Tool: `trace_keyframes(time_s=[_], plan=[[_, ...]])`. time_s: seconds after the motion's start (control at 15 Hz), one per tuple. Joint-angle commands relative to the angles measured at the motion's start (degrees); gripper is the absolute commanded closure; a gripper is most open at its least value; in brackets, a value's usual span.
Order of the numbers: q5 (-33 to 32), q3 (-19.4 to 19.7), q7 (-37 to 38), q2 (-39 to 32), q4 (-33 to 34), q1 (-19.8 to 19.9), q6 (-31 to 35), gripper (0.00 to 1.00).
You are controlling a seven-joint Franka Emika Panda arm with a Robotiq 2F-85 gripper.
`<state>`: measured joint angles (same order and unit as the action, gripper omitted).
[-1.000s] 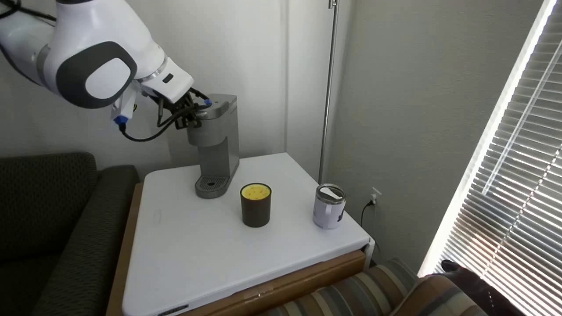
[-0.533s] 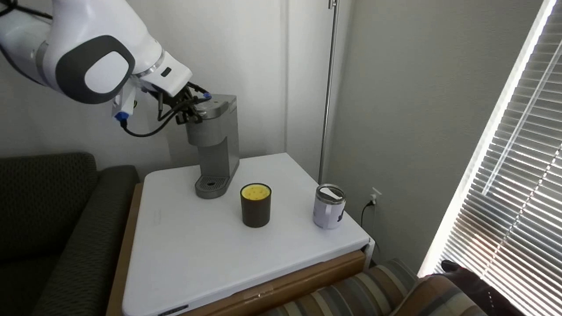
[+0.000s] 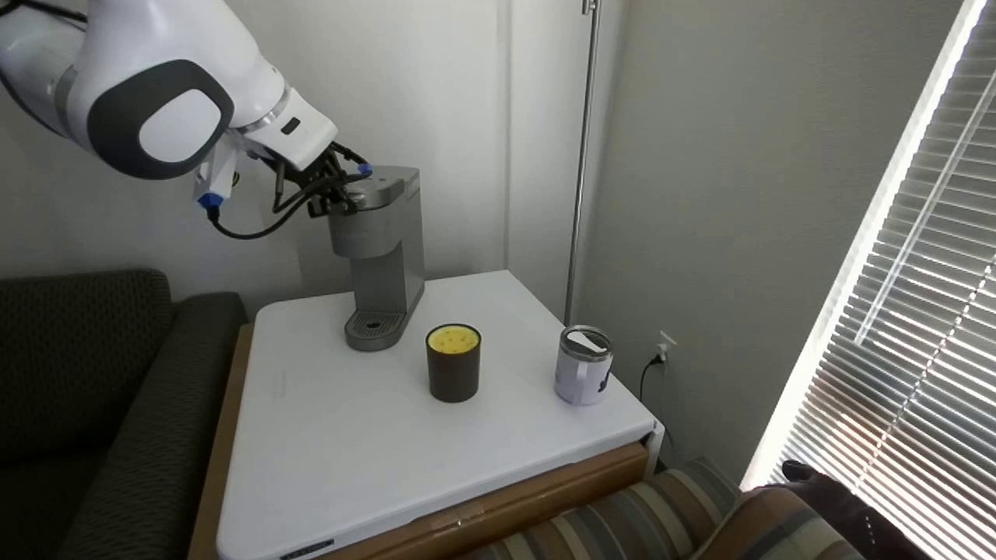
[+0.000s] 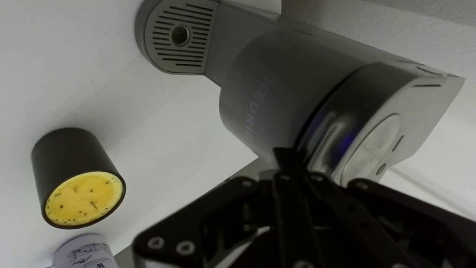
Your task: Open the coffee machine chamber
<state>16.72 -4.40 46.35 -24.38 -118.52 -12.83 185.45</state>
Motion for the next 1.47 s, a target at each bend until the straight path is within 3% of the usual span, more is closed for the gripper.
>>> trace_keyframes(time_s=[0.0, 0.27, 1.4], plan=[[2.1, -0.9, -2.4, 1.7, -0.4, 0.6, 0.5, 1.00], [-0.6, -0.1, -0.6, 3.0, -0.2, 0.1, 0.6, 1.00], [-1.7, 1.3, -0.8, 4.1, 4.3, -0.7, -1.2, 1.00]])
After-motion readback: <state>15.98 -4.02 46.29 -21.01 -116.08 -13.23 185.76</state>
